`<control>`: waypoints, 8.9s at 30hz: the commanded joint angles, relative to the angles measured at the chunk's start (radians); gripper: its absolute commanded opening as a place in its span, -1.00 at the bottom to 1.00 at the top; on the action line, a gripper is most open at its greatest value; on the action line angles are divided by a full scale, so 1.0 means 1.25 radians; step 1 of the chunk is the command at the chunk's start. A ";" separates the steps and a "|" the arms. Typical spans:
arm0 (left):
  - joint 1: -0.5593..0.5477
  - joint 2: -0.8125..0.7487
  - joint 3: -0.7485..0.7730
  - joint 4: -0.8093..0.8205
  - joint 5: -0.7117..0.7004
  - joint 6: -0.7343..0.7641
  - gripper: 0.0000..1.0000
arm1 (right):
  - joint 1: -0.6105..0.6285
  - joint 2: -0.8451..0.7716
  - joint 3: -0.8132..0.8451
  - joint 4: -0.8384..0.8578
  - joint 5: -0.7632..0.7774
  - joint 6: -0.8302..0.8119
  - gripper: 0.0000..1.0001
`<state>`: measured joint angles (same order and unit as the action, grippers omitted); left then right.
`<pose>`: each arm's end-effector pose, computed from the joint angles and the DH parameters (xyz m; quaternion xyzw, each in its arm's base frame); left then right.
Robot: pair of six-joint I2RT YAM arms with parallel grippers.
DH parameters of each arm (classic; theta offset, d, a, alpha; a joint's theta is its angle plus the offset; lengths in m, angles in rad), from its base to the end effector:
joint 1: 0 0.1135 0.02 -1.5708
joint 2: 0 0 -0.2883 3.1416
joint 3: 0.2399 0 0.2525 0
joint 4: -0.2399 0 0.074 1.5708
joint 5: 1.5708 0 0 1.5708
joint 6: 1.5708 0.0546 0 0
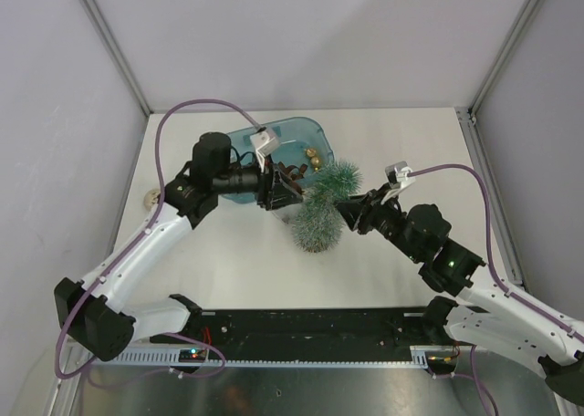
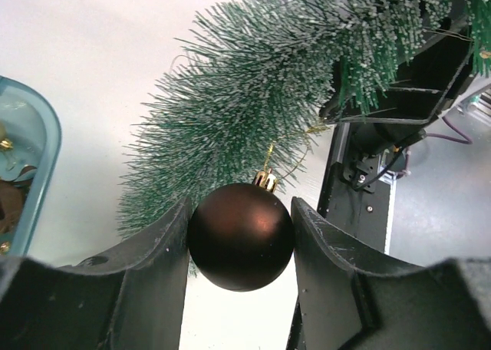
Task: Decorate the small christmas tree
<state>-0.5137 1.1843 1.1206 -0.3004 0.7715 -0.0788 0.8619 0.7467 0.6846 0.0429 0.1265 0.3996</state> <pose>0.2126 -0.1637 0.3845 0.3731 0.6989 -0.4498 0.4124 0.1257 0.1360 0.3515 -0.1201 0.7036 0.3757 0.5910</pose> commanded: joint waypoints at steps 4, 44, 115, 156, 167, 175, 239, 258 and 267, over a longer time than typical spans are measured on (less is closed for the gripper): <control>-0.035 0.002 -0.016 0.054 0.014 -0.014 -0.68 | -0.005 -0.015 -0.002 0.015 0.007 -0.004 -0.31; 0.004 -0.081 -0.112 0.088 0.093 0.017 -0.49 | -0.003 -0.010 -0.002 0.020 0.004 0.003 -0.31; -0.012 -0.051 -0.139 0.203 -0.016 0.016 -0.61 | -0.002 -0.018 -0.003 0.024 0.002 0.002 -0.34; -0.031 0.012 -0.112 0.235 -0.042 0.013 -0.62 | -0.001 -0.017 -0.028 0.072 -0.024 0.015 -0.35; -0.046 -0.004 -0.098 0.247 0.020 -0.044 -0.64 | -0.002 -0.007 -0.028 0.079 -0.033 0.017 -0.35; -0.047 -0.014 -0.110 0.269 0.029 -0.047 -0.64 | -0.002 -0.005 -0.028 0.077 -0.032 0.018 -0.35; -0.080 -0.058 -0.281 0.330 -0.061 -0.018 0.63 | 0.002 0.005 -0.028 0.085 -0.031 0.028 -0.43; 0.212 0.211 0.090 -0.122 -0.240 0.106 0.99 | 0.001 -0.033 0.004 -0.016 0.003 0.022 -0.39; 0.227 0.370 0.063 -0.012 -0.216 0.031 0.99 | 0.011 0.006 0.012 -0.025 0.046 0.029 -0.29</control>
<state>-0.2127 1.6424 1.2644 -0.3840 0.4786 0.0040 0.8639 0.7319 0.6533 0.0078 0.1352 0.4263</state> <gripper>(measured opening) 0.994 0.346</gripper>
